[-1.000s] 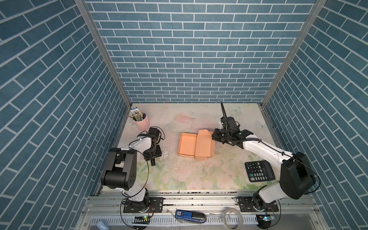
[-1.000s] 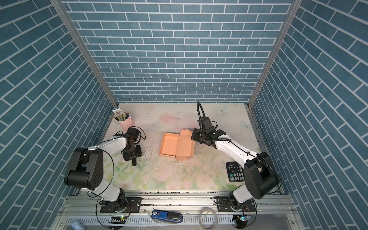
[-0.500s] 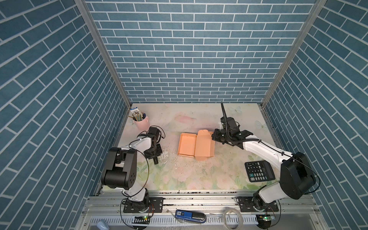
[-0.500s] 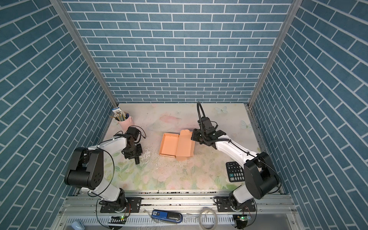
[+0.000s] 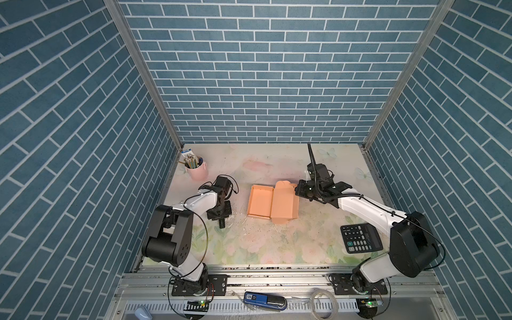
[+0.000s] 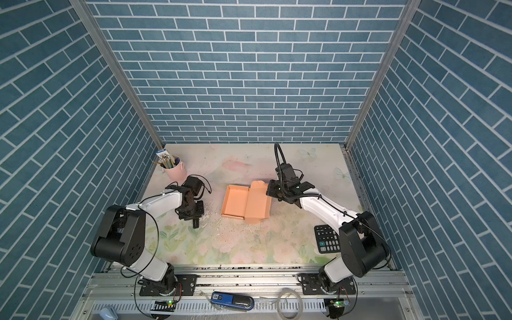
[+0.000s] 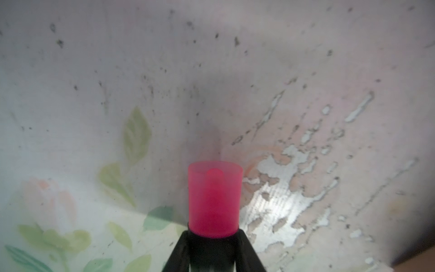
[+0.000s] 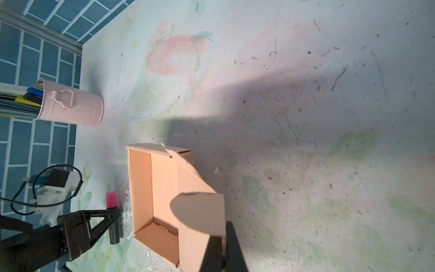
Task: Assemble paper box
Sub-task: Pick up the product from the middle-left of the table, then place the product in the paper box.
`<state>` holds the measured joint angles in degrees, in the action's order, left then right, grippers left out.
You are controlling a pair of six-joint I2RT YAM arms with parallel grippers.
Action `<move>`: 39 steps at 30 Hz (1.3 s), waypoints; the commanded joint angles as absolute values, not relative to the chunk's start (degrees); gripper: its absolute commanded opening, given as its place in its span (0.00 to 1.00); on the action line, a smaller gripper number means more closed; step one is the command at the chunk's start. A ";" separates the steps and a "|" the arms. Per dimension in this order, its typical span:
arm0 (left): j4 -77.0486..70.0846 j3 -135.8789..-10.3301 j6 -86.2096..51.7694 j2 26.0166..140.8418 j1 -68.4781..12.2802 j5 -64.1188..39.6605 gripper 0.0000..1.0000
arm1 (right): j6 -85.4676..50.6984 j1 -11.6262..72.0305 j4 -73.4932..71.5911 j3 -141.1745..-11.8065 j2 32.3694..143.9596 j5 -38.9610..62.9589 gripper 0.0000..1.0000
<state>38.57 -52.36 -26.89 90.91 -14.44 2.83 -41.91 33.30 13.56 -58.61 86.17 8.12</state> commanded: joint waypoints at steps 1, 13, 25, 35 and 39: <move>42.39 -56.32 -24.84 89.39 -15.94 4.72 0.32 | -40.96 33.00 12.74 -57.58 86.12 7.50 0.00; 49.89 -72.25 -24.43 90.23 -27.00 6.62 0.32 | -40.96 33.04 12.99 -56.92 87.17 7.03 0.00; 49.95 -83.42 -24.79 102.04 -37.18 4.31 0.32 | -40.96 33.09 13.16 -56.26 86.69 6.51 0.00; 47.32 -84.46 -24.77 109.52 -38.85 2.87 0.33 | -40.78 33.05 13.89 -56.91 86.74 6.20 0.00; 46.18 -84.06 -24.72 110.73 -38.85 2.62 0.34 | -40.61 32.98 14.39 -57.12 86.66 5.93 0.00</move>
